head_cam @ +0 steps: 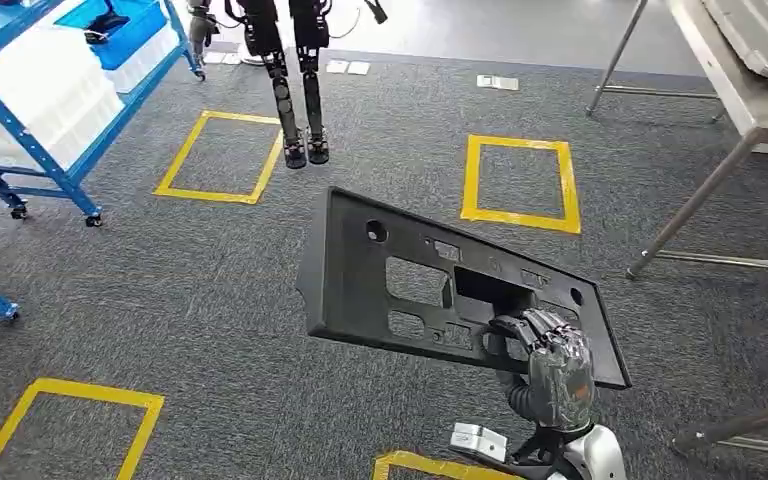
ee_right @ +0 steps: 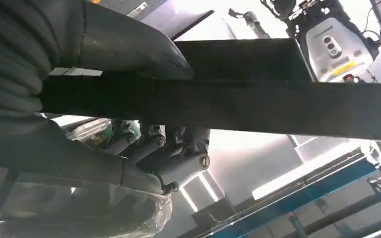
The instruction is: Take the parts from the cabinet and place them on the table.
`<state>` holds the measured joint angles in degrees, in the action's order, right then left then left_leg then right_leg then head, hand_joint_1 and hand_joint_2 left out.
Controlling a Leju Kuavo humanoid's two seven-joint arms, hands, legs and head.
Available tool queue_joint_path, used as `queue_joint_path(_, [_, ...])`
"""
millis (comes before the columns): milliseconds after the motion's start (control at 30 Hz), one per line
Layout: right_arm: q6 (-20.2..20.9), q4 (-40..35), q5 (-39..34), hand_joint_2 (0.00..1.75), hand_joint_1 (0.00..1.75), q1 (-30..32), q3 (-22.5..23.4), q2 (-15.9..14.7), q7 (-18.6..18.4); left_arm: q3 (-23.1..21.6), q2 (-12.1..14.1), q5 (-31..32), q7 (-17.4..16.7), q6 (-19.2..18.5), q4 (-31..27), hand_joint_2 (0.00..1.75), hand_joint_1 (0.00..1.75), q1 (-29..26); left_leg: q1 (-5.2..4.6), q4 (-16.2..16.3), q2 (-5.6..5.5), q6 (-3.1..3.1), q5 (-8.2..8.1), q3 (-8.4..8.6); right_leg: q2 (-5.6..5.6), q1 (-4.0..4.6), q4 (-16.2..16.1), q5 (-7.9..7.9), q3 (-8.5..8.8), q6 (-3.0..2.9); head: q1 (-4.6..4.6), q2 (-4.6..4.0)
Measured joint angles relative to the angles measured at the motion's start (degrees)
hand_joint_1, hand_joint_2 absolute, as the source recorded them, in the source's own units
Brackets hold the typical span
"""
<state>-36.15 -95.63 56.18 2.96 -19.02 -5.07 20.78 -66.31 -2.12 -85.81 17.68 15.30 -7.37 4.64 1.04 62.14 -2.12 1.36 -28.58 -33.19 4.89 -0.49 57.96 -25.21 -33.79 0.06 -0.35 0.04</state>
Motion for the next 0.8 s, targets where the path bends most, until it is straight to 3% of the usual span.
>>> queue_joint_path(33, [-0.02,0.28,-1.03,1.75,1.75,-0.23,-0.09,-0.33,0.35,0.69,0.13,0.00,-0.31,-0.26,0.04,1.75,0.00,0.00,-0.08,-2.94,-3.00,0.73,0.38,1.23,0.34,-0.10,0.00,0.04,-0.05,0.07,0.09,0.00])
queue_joint_path(67, [-0.09,0.62,-1.87,1.75,1.75,-0.50,-0.13,-0.86,0.79,1.13,0.07,0.00,-0.79,-0.31,0.02,1.75,0.00,-0.02,-0.15,-3.64,-2.42,0.57,0.30,1.44,0.89,0.48,0.11,0.07,-0.27,0.15,0.15,0.00])
queue_joint_path(133, [-0.15,1.27,-3.18,1.75,1.75,-0.58,-0.13,-1.86,1.38,1.72,0.11,0.00,-1.84,0.17,0.02,1.75,0.00,-0.12,-0.79,-3.59,-1.27,0.75,0.33,1.36,1.90,-0.21,-0.10,0.47,-0.68,0.88,0.02,0.00])
queue_joint_path(167, [-0.18,1.58,-3.46,1.75,1.75,-0.59,-0.13,-2.19,1.55,2.05,0.11,0.00,-1.99,0.37,0.02,1.75,0.00,-0.10,-0.86,-3.93,-0.67,1.08,0.64,1.56,2.48,-0.15,-0.37,0.72,-0.91,1.36,0.02,0.00])
queue_joint_path(200, [-0.20,1.84,-3.57,1.75,1.75,-0.59,-0.15,-2.80,1.66,2.27,-0.18,0.00,-2.10,0.39,0.02,1.75,0.00,-0.10,-0.01,-5.31,0.32,1.29,1.54,2.06,1.87,0.33,0.19,0.62,-1.41,1.48,0.18,0.00])
queue_joint_path(233, [-0.22,2.06,-3.57,1.75,1.75,-0.54,-0.15,-3.24,1.68,2.36,-0.17,0.00,-2.28,0.46,0.02,1.75,0.00,-0.08,-0.40,-5.86,0.77,1.30,1.74,2.47,-1.44,0.29,1.63,-0.17,-2.24,1.38,0.11,0.00])
queue_joint_path(267, [-0.24,2.19,-3.46,1.75,1.75,-0.76,-0.26,-3.52,1.68,2.42,-0.17,0.00,-2.58,0.48,0.02,1.75,0.00,-0.12,-0.40,-5.93,1.57,1.44,1.81,2.42,-3.10,0.46,4.86,-1.99,-3.85,1.08,0.62,0.00])
queue_joint_path(333, [-0.24,2.49,-3.42,1.75,1.75,-0.66,-0.33,-4.02,1.71,2.47,-0.15,0.02,-2.91,0.35,0.02,1.75,0.00,-0.40,-0.54,-5.91,3.34,1.48,1.76,2.38,-3.93,0.03,14.15,-5.83,-8.35,1.00,0.61,0.00])
queue_joint_path(367, [-0.26,2.63,-3.38,1.75,1.75,-0.44,-0.33,-4.33,1.68,2.47,-0.13,0.04,-2.91,0.17,0.02,1.75,0.00,-0.46,-0.55,-5.89,4.16,1.47,1.73,2.29,-4.01,-0.20,17.37,-6.63,-9.87,1.39,0.66,0.00])
queue_joint_path(400, [-0.26,2.73,-3.31,1.75,1.75,-0.11,-0.31,-4.59,1.62,2.44,-0.13,0.04,-2.91,-0.09,0.02,1.75,0.00,-0.46,-0.53,-5.89,4.94,1.37,1.67,2.31,-4.19,-0.54,17.39,-6.27,-9.78,1.98,0.66,0.00])
queue_joint_path(433, [-0.26,2.80,-3.27,1.75,1.75,0.09,-0.26,-4.74,1.51,2.45,-0.15,0.07,-2.97,-0.35,0.02,1.75,0.00,-0.45,-0.46,-5.87,5.56,1.25,1.59,2.34,-4.39,-0.85,15.04,-5.19,-8.41,2.64,0.66,0.00])
queue_joint_path(467, [-0.26,2.82,-3.24,1.75,1.75,0.24,-0.24,-4.88,1.42,2.42,-0.20,0.11,-3.13,-0.50,0.02,1.75,0.00,-0.42,-0.39,-5.82,6.28,0.98,1.42,2.45,-5.11,-1.27,10.25,-3.43,-5.72,3.46,0.70,0.00])
queue_joint_path(500, [-0.26,2.82,-3.18,1.75,1.75,0.23,-0.24,-4.99,1.44,2.38,-0.24,0.15,-3.46,-0.72,0.02,1.75,0.00,-0.43,-0.30,-5.76,6.99,0.67,1.21,2.69,-6.59,-1.63,4.50,-1.70,-2.43,4.16,0.63,0.00])
queue_joint_path(533, [-0.26,2.82,-3.13,1.75,1.75,0.17,-0.24,-5.01,1.44,2.34,-0.17,0.22,-3.83,-0.81,0.02,1.75,0.00,-0.40,-0.66,-5.54,7.48,0.15,0.91,2.89,-9.64,-1.79,0.54,-0.93,0.02,4.41,0.72,0.00])
queue_joint_path(567, [-0.26,2.82,-3.05,1.75,1.75,-0.12,-0.24,-5.03,1.42,2.29,-0.06,0.24,-4.13,-0.81,0.02,1.75,0.00,-0.45,-1.00,-4.93,8.22,-0.45,0.24,2.68,-10.07,-0.97,-0.31,-0.68,0.39,3.92,0.98,0.00])
queue_joint_path(600, [-0.26,2.80,-2.87,1.75,1.75,-0.10,-0.24,-5.03,1.38,2.18,0.02,0.26,-4.48,-0.77,0.02,1.75,0.00,-0.38,-1.01,-5.11,8.73,-0.66,0.23,2.94,-8.94,-1.23,-0.15,-0.53,0.21,3.08,0.46,0.00])
queue_joint_path(667, [-0.26,2.80,-2.48,1.75,1.75,0.06,-0.17,-5.12,1.18,2.01,0.00,0.37,-4.94,-0.77,0.02,1.75,0.00,-0.07,-0.67,-5.14,10.12,-1.01,0.09,3.38,-7.63,-0.77,-0.03,-0.57,-0.19,2.56,0.26,0.00])
queue_joint_path(700, [-0.26,2.78,-2.35,1.75,1.75,0.14,-0.04,-5.16,0.98,1.96,-0.04,0.39,-4.94,-0.77,0.00,1.75,0.00,0.08,-0.39,-4.58,10.14,-1.41,-0.49,3.50,-6.87,-1.29,-0.18,-0.34,0.06,1.95,0.24,0.00])
queue_joint_path(733, [-0.26,2.69,-2.19,1.75,1.75,0.26,0.09,-5.12,0.83,1.90,0.00,0.42,-5.01,-0.77,0.02,1.75,0.00,0.22,0.04,-2.57,6.71,-1.66,-1.89,2.88,-6.16,-1.44,-0.24,-0.27,0.08,1.74,0.20,0.00])
queue_joint_path(767, [-0.26,2.69,-2.20,1.75,1.75,0.15,0.11,-5.14,0.74,1.83,-0.04,0.42,-5.12,-0.79,0.00,1.75,0.00,0.20,0.08,0.38,4.17,-1.64,-3.96,1.68,-5.73,-1.36,-0.24,-0.21,0.04,1.09,0.11,0.00])
queue_joint_path(800, [-0.28,2.62,-2.17,1.75,1.75,0.02,0.09,-5.03,0.74,1.70,-0.07,0.42,-5.36,-0.81,0.00,1.75,0.00,0.19,0.07,5.11,2.72,-1.66,-6.79,-0.36,-5.05,-1.14,-0.24,-0.16,-0.03,0.53,-0.02,0.00])
